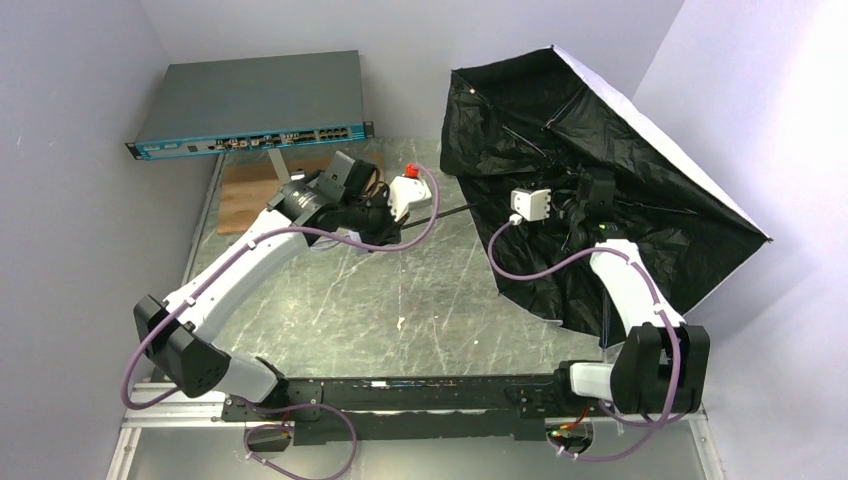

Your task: Open the umbrella

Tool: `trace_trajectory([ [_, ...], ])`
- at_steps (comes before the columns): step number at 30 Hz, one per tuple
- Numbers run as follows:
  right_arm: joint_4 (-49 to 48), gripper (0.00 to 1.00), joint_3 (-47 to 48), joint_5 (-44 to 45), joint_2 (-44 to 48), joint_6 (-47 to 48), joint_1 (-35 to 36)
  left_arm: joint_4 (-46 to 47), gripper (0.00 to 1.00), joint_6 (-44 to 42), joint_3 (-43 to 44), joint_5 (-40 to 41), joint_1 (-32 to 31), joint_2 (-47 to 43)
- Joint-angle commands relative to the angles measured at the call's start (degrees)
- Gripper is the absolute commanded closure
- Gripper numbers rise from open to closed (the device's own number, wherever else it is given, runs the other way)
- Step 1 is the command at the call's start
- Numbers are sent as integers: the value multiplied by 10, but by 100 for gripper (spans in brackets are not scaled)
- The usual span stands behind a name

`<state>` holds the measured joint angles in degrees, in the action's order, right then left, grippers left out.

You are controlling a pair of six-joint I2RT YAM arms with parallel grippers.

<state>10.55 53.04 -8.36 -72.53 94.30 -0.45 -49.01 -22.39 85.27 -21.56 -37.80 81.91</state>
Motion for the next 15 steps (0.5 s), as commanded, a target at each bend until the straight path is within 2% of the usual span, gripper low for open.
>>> trace_trajectory([
  [1,-43,53,17,-32,3,-8,2,14,100,-38,7,-85,-7,-41],
  [4,-26,41,4,-74,16,2,24,11,100,-39,18,-86,-7,-35],
  [8,25,38,2,-137,31,16,35,20,100,-37,18,-89,-6,-38],
  [10,17,39,-2,-135,29,14,48,18,100,-38,16,-92,-7,-39],
  [11,16,42,-1,-133,26,14,56,16,100,-38,16,-93,-7,-39],
  [13,2,53,0,-106,16,10,70,13,100,-39,15,-92,-7,-40],
  [15,-17,58,-6,-75,7,11,75,15,100,-37,14,-93,-6,-43],
])
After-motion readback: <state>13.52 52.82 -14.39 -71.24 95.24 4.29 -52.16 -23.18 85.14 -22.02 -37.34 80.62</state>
